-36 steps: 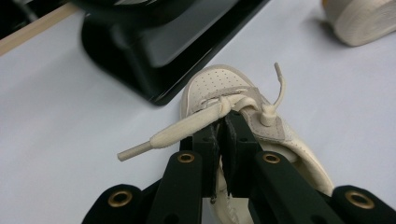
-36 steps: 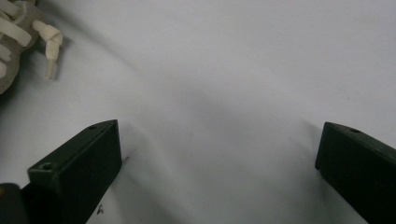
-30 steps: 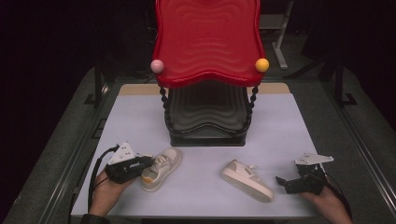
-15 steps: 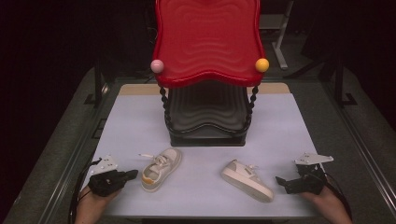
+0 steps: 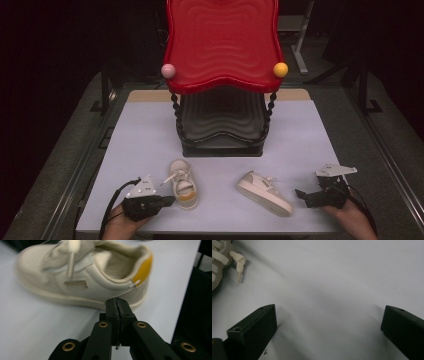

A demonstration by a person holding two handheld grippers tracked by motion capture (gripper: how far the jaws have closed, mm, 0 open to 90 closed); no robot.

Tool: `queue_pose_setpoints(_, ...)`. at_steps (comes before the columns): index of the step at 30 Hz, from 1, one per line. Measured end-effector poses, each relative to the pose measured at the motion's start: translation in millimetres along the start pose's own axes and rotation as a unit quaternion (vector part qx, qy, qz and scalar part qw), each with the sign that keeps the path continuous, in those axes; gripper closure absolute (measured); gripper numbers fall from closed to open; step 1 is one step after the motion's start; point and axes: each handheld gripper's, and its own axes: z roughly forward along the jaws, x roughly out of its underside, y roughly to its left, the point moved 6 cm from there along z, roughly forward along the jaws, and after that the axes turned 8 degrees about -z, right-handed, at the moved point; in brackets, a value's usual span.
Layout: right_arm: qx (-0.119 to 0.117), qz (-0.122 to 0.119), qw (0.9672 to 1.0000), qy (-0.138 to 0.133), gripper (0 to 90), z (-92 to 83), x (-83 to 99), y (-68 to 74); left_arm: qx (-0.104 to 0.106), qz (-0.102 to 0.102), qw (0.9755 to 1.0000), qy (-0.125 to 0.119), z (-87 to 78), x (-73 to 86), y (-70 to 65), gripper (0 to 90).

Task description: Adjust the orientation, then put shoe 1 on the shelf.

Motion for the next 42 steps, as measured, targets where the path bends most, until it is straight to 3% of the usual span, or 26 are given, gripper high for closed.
queue_pose_setpoints(7,0.0,0.0,1.0,0.0,0.0,0.0,0.0,0.1,0.018,0.016,0.9997,0.0,14.6,-12.0,-15.2,82.9)
queue_pose_setpoints(13,0.0,0.0,1.0,0.0,0.0,0.0,0.0,0.2,0.032,0.013,0.9981,-0.052,3.9,-32.1,-29.5,72.7)
queue_pose_setpoints(19,0.0,0.0,1.0,0.0,0.0,0.0,0.0,0.2,0.021,0.028,0.9963,-0.079,11.9,-56.7,-33.8,61.0)
queue_pose_setpoints(23,0.0,0.0,1.0,0.0,0.0,0.0,0.0,0.1,0.018,0.03,0.9972,-0.067,25.1,-60.1,-32.5,59.7)
queue_pose_setpoints(29,0.0,0.0,1.0,0.0,0.0,0.0,0.0,0.1,0.006,0.002,0.999,-0.043,37.5,-50.5,-26.7,66.0)
queue_pose_setpoints(35,0.0,0.0,1.0,0.0,0.0,0.0,0.0,0.2,0.014,-0.007,0.9992,-0.038,37.1,-49.3,-26.0,74.2)
queue_pose_setpoints(42,0.0,0.0,1.0,0.0,0.0,0.0,0.0,0.1,0.017,-0.009,0.9994,-0.027,34.6,-49.2,-26.7,76.9)
